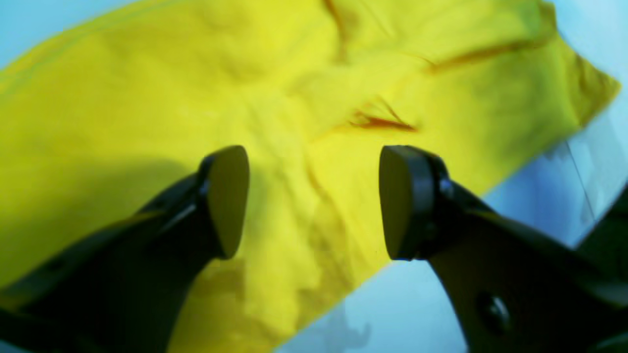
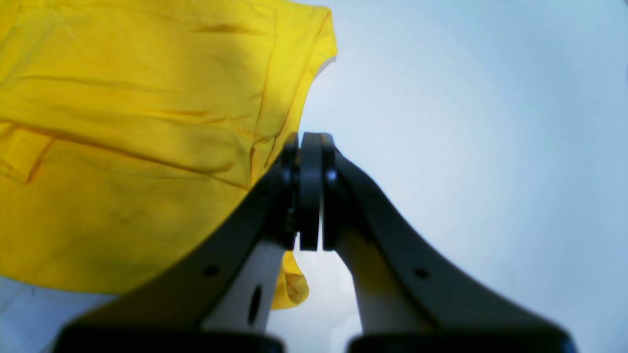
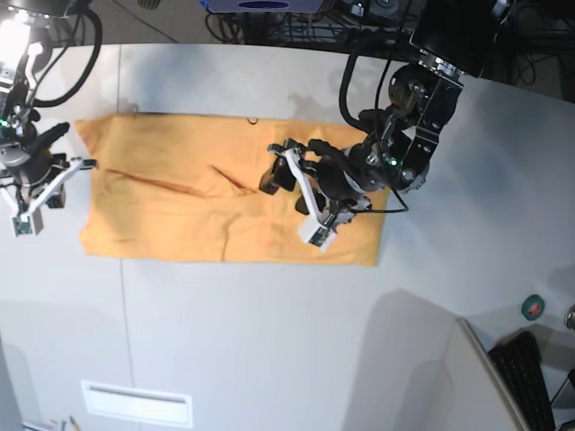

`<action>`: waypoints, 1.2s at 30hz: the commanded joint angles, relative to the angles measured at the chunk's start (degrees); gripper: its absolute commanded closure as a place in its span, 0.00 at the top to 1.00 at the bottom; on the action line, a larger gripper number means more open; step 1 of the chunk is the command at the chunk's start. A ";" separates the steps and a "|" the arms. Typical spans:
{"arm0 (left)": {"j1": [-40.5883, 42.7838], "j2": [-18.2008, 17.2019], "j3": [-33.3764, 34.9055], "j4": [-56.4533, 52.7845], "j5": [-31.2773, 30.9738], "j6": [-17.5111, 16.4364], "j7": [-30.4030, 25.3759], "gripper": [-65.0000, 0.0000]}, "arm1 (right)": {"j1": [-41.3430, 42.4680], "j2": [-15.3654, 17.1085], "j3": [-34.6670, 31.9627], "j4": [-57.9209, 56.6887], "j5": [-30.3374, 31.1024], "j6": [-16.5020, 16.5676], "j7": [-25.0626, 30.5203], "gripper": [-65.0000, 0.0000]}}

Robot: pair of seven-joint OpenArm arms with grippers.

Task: Layout the t-shirt on the table in an organized manner, then fold the t-shirt properly
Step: 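Grasp the strip end with the left gripper and fold it toward the right gripper, then release the fold and grasp the folded edge with both grippers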

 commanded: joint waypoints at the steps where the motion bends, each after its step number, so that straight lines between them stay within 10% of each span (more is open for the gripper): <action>1: -0.94 0.03 0.09 1.16 -0.57 -0.27 -1.03 0.62 | 0.62 0.58 0.19 0.88 0.45 -0.01 1.18 0.00; 5: -0.33 -0.14 -4.84 1.08 -0.83 -0.27 -1.03 0.56 | 1.77 0.58 0.37 0.79 0.45 -0.01 1.18 0.00; 9: 3.19 -1.64 -17.67 0.55 -0.83 -0.27 -1.03 0.00 | 5.55 0.58 0.54 -3.87 1.68 -0.01 1.09 0.00; 13: 5.03 -2.25 -32.00 -1.91 -0.48 -0.45 -1.03 0.00 | 8.27 1.02 0.54 -10.38 10.65 -0.01 1.09 0.00; 19: 5.47 -8.23 -39.12 -8.95 -0.48 -0.54 -1.56 0.00 | 9.06 1.11 0.19 -17.15 21.37 1.13 1.09 0.80; 23: 5.47 -9.46 -38.86 -13.96 -0.48 -0.54 -7.98 0.00 | 11.88 2.60 0.45 -25.67 22.34 6.49 1.18 0.75; 36: 1.17 -8.85 -22.24 -24.15 -0.48 -0.54 -19.93 0.00 | 13.20 6.73 0.19 -35.26 22.34 7.28 1.09 0.69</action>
